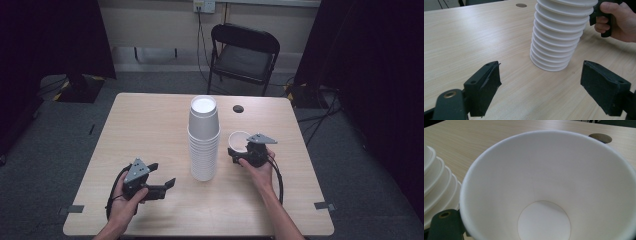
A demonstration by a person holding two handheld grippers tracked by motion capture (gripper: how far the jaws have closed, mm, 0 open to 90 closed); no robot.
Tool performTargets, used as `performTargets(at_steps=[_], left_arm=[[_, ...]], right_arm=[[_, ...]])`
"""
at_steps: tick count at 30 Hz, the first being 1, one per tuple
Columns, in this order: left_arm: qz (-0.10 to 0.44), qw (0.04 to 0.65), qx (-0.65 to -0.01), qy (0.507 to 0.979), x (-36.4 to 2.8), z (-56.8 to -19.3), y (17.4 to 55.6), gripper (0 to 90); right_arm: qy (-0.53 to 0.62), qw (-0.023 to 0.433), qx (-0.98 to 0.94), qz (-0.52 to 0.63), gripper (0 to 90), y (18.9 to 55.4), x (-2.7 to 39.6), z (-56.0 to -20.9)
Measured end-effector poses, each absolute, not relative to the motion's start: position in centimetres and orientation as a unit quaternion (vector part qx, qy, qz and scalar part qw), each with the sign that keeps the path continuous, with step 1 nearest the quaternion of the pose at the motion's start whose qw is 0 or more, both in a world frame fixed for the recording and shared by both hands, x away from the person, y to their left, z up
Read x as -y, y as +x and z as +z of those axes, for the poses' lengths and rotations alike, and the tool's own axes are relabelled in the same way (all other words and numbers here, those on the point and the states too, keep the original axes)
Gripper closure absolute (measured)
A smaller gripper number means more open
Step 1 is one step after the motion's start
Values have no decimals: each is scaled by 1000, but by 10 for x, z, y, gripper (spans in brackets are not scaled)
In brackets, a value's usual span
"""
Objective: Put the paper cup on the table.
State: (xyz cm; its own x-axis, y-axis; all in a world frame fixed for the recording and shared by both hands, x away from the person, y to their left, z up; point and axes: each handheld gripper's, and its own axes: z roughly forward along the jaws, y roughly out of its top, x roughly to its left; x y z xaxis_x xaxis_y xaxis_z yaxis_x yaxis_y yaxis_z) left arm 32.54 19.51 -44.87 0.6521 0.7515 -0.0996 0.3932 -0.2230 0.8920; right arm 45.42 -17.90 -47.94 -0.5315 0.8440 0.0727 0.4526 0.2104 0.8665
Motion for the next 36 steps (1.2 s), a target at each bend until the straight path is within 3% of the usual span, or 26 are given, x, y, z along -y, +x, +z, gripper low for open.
performTargets(at_steps=[20, 36], left_arm=[[179, 496, -380, 760, -196, -450, 326, 160], [186, 493, -388, 756, -199, -449, 328, 160]], right_arm=[[438, 200, -758, 440, 136, 448, 186, -490], [441, 187, -757, 444, 135, 428, 201, -477]])
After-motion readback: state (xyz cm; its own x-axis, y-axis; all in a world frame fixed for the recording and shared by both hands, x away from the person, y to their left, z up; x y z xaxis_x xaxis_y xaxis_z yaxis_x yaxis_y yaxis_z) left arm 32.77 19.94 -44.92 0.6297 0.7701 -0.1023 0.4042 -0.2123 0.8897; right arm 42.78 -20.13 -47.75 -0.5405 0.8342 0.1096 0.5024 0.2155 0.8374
